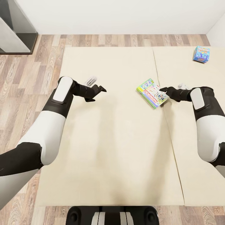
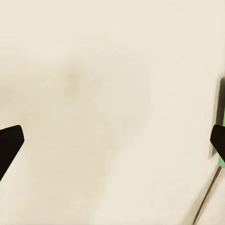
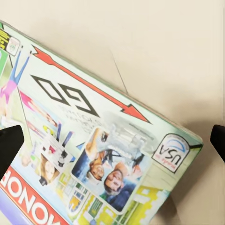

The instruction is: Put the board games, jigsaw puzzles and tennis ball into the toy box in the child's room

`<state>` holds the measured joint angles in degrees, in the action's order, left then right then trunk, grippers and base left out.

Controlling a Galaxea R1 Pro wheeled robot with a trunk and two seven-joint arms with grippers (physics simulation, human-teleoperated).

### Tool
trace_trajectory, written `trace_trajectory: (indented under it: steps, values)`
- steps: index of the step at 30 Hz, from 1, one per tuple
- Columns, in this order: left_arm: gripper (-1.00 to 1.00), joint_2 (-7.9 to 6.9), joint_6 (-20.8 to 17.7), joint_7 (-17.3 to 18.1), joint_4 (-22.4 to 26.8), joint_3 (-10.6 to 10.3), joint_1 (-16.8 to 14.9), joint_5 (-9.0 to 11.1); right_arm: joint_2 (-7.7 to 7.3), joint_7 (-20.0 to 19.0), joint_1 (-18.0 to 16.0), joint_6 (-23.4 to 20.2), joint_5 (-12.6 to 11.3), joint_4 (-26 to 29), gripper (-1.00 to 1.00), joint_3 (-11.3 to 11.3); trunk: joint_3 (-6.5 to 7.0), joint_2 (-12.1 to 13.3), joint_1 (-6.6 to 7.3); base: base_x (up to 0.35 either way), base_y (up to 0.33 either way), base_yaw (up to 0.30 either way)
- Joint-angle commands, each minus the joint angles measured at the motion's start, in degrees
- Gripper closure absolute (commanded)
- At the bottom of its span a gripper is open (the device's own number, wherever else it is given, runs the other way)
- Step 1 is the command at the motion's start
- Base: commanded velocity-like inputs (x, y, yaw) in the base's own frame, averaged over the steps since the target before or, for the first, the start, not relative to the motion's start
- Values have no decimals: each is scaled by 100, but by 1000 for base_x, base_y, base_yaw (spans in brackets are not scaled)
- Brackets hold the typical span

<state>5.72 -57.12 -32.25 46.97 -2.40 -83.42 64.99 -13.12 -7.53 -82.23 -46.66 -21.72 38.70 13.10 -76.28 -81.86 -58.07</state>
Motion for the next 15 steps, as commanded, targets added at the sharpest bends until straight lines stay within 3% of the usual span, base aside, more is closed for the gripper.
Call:
trace_trajectory:
  steps: [1,15]
  values:
    - [-100,-1,-3,-60,5,-6,-2,58,0,-46,-3,-28,45,3,-100,21,-2,-2,0,0,4,0]
    - [-100,-1,-1,-62,5,-6,1,58,-6,-46,-3,-28,45,4,-100,24,-2,-2,0,0,2,0]
